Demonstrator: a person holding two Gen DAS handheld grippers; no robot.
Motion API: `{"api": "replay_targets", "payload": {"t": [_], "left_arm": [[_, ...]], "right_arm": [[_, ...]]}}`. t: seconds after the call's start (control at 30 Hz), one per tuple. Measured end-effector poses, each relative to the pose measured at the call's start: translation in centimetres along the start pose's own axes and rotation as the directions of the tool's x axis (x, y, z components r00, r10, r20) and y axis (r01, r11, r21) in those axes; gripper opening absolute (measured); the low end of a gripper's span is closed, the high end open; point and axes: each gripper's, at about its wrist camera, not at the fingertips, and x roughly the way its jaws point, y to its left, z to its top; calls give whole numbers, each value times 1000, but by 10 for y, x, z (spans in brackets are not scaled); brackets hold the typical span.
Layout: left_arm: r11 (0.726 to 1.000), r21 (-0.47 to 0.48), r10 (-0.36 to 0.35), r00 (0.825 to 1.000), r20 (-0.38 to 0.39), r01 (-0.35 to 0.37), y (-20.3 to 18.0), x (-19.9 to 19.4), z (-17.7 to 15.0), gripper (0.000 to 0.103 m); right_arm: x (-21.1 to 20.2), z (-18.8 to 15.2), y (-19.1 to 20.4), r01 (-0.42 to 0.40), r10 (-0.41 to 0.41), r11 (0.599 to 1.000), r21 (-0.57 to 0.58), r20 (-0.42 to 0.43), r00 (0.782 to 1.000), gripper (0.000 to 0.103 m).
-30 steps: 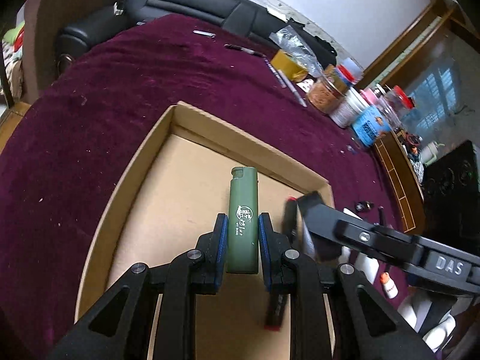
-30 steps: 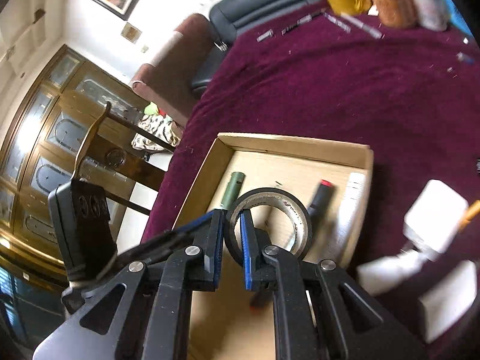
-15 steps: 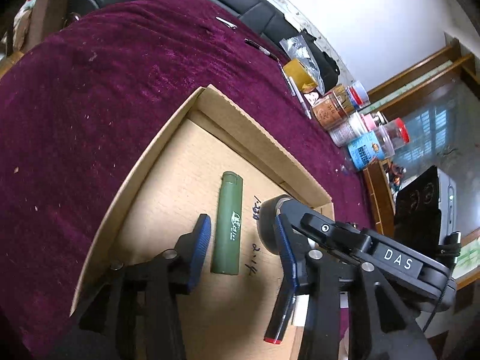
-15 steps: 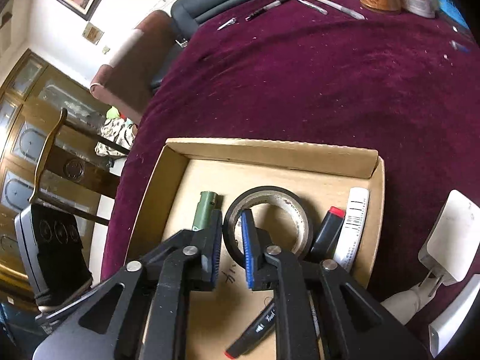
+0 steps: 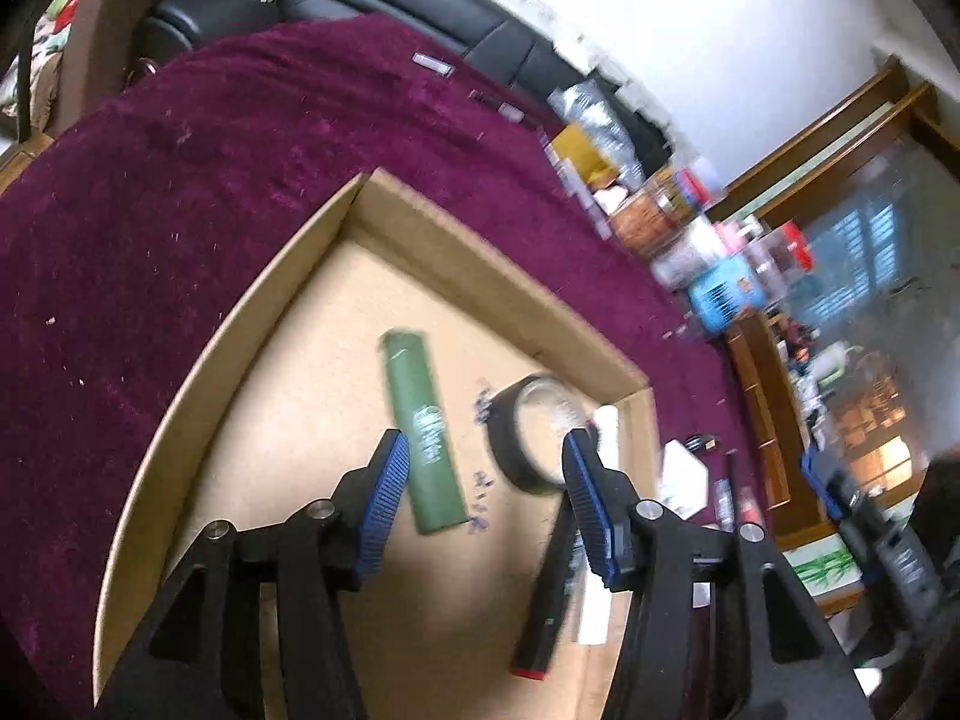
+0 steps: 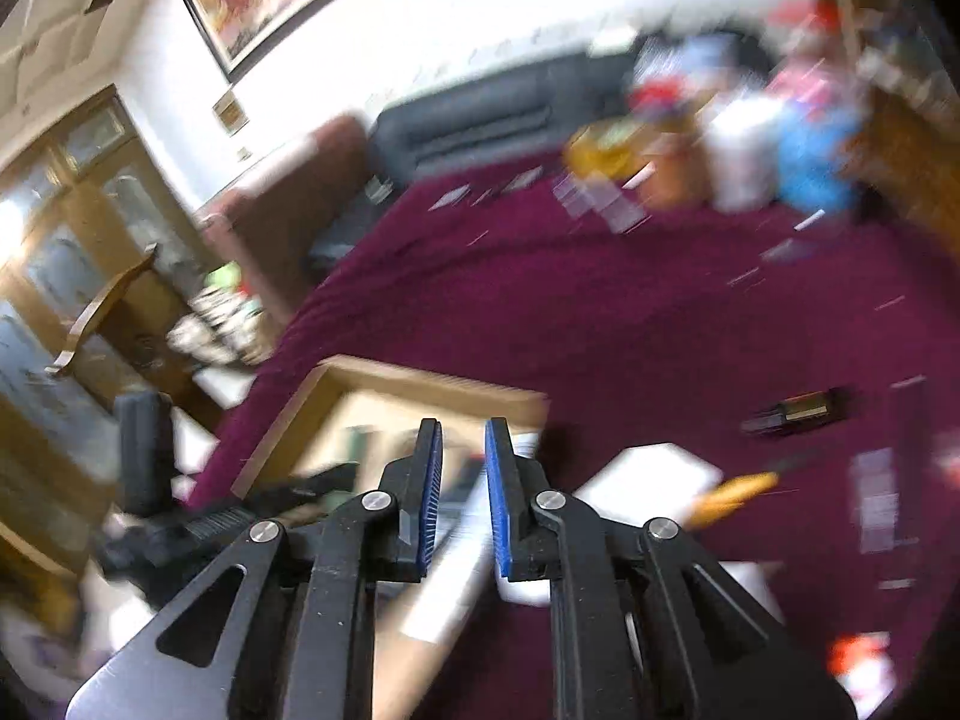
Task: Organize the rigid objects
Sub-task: 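Move the left tool to the white charger while the right tool approaches the glue bottle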
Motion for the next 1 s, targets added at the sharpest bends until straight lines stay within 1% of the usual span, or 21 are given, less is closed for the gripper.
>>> {"api": "replay_targets", "payload": {"t": [0.03,0.07,0.1,0.13,0.17,0.2,0.23,0.27,0.3,0.37,0.43,0.47,0.57,0.6,0.63,0.67,0.77,0.87,1.0], "left_arm": [[1000,-2,-18,1000,14,18,-2,-6,0,47],[999,-5,-34,999,20,34,-5,-12,0,47],[999,-5,-49,999,23,49,-9,-17,-1,47],[998,7,-68,997,28,68,-18,-25,-5,49],[997,23,-73,997,32,72,-26,-30,-7,52],[996,64,-65,997,42,62,-41,-38,-14,57],[994,99,-51,997,52,46,-54,-43,-19,62],[987,163,-27,998,65,16,-74,-47,-30,63],[978,207,-9,998,68,-5,-87,-48,-37,63],[951,304,31,997,66,-50,-115,-42,-55,63],[925,368,75,995,58,-91,-134,-32,-73,63],[919,383,84,995,46,-96,-141,-27,-78,63],[907,416,84,996,-17,-69,-161,-8,-95,63],[900,430,95,995,-28,-74,-170,0,-99,63],[893,443,104,994,-39,-76,-177,8,-103,63],[890,450,110,993,-47,-77,-181,11,-106,63],[884,461,140,986,-91,-83,-197,32,-117,63],[884,461,145,982,-124,-72,-205,46,-127,63],[865,500,134,978,-159,-37,-230,60,-141,63]], "right_arm": [[-18,-5,-17,66,-66,998,7,49,997,40],[-27,-8,-28,98,-99,995,21,74,992,62],[-42,-13,-49,143,-149,988,59,113,982,69],[-55,-19,-70,181,-195,978,103,142,971,74],[-60,-21,-82,200,-217,972,125,148,965,74],[-66,-26,-102,226,-248,962,154,143,958,74],[-69,-31,-122,249,-275,951,184,131,952,74],[-73,-36,-132,261,-290,943,204,127,948,74],[-75,-44,-152,282,-318,928,243,124,940,74],[-76,-54,-175,306,-352,907,290,124,928,74],[-77,-61,-189,310,-363,895,321,119,924,74],[-77,-66,-196,308,-363,890,336,117,924,74],[-84,-80,-212,333,-398,874,354,128,908,74],[-86,-82,-215,331,-397,871,363,123,909,74],[-88,-83,-219,310,-380,871,380,124,917,74],[-90,-84,-221,279,-357,874,398,138,924,74],[-92,-86,-225,241,-325,878,413,146,934,74],[-88,-88,-232,195,-278,875,443,130,952,74],[-90,-93,-243,159,-256,856,492,137,957,74]]}}
